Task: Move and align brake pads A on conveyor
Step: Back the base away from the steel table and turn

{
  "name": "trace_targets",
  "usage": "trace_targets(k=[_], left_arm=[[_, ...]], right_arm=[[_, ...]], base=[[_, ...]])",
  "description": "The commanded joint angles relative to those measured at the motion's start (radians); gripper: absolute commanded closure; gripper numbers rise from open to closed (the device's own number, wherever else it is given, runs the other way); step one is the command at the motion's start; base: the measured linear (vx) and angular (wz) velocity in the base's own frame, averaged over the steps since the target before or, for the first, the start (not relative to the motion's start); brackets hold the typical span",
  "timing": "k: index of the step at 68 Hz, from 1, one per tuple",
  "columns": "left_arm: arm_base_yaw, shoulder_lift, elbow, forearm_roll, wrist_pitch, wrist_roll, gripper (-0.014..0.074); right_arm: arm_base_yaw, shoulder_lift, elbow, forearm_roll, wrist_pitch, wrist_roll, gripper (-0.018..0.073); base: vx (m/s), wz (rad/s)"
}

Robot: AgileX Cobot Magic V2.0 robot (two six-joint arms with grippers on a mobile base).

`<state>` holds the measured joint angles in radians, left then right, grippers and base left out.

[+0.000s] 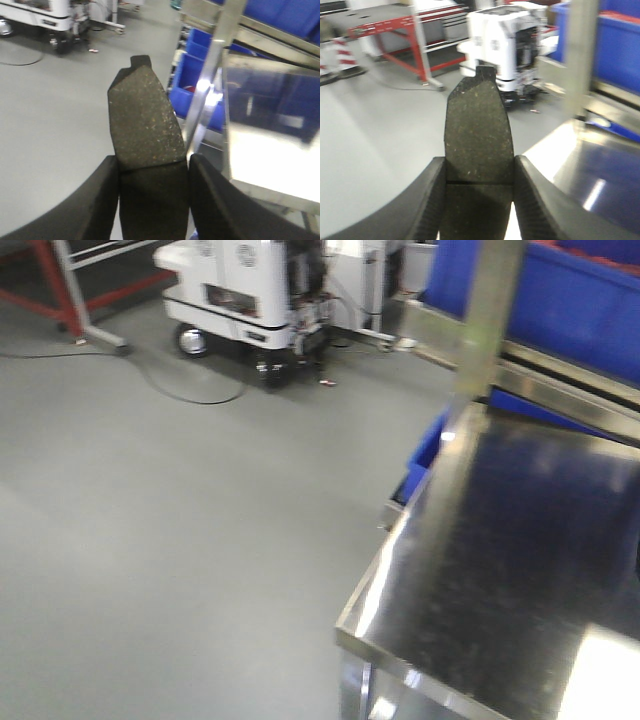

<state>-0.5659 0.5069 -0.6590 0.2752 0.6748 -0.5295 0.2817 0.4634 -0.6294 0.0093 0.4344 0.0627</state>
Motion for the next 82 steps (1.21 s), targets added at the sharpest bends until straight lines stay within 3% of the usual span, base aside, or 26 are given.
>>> trace_targets(k=[1, 40, 82], left_arm=[[-0.003, 0.002, -0.027, 0.015, -0.082, -0.007, 0.0472], [-0.003, 0.002, -0.027, 0.015, -0.082, -0.007, 0.0472], [-0.003, 0.002, -0.027, 0.015, -0.082, -0.007, 0.0472]], right_arm=[[-0.002, 0.005, -0.030, -0.003, -0.101, -0.004, 0.0499], [-0.002, 0.005, -0.030, -0.003, -0.101, -0.004, 0.0499], [-0.002, 0.005, -0.030, -0.003, -0.101, -0.004, 0.0499]], base=[[-0.06, 0.71], [-0.02, 0.73], [0.08, 0.44]])
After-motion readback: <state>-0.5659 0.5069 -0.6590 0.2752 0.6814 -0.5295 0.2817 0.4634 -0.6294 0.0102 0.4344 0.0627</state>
